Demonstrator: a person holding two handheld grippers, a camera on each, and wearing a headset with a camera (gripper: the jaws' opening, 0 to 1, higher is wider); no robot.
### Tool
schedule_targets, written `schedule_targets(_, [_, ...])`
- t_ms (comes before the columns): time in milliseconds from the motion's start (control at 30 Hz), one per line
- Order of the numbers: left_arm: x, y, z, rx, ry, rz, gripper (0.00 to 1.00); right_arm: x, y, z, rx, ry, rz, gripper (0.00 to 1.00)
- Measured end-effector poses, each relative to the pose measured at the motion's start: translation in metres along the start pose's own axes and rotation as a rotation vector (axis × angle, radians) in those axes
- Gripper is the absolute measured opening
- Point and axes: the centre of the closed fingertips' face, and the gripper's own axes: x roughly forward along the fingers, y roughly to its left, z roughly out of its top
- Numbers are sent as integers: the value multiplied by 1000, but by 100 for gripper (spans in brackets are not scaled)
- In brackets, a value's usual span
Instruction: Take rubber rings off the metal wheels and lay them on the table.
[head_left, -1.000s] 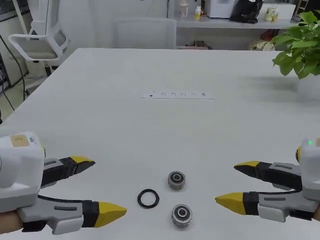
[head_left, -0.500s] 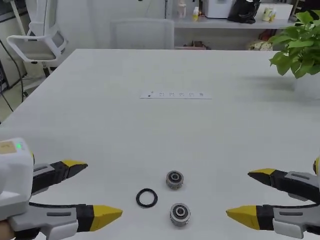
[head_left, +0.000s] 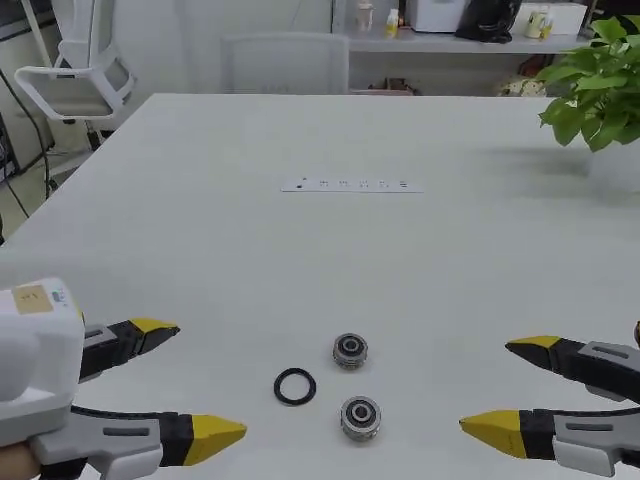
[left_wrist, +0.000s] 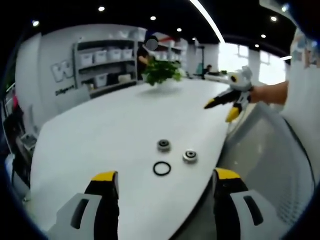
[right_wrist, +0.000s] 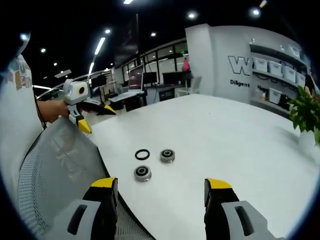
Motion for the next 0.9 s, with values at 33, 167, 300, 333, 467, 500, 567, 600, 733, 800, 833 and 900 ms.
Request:
schedule_targets(33, [0, 0, 0, -1, 1, -1, 78, 0, 1, -1, 0, 1, 0, 69])
schedule_targets(167, [0, 0, -2, -2, 5, -2, 78, 0, 3, -3, 3, 8, -2, 69])
schedule_targets(300, [-1, 0, -3, 5, 7, 2, 78, 0, 3, -3, 3, 10, -2, 69])
schedule_targets(333, [-1, 0, -3, 6, 7, 3, 78, 0, 4, -2, 1, 9, -3, 69])
schedule_targets(467, [-1, 1, -3, 6, 3, 6, 78, 0, 4, 0, -4, 6, -4, 69])
schedule_targets(500, [-1, 1, -3, 4, 3, 7, 78, 0, 4, 0, -4, 6, -4, 69])
schedule_targets(567, [-1, 2, -3, 1, 2, 9, 78, 0, 4, 1, -5, 5, -4, 69])
schedule_targets(600, [-1, 2, -3, -1, 2, 8, 78, 0, 4, 1, -5, 4, -4, 69])
schedule_targets(733, [-1, 2, -3, -8, 2, 9, 78, 1, 4, 1, -5, 3, -3, 69])
schedule_targets(800, [-1, 3, -3, -6, 2, 14, 78, 1, 4, 1, -1, 3, -4, 69])
schedule_targets(833, [-1, 3, -3, -2, 3, 15, 78, 1, 4, 1, 3, 1, -2, 69])
schedule_targets(900, [-1, 2, -3, -3, 5, 9, 78, 1, 3, 2, 11, -5, -1, 68])
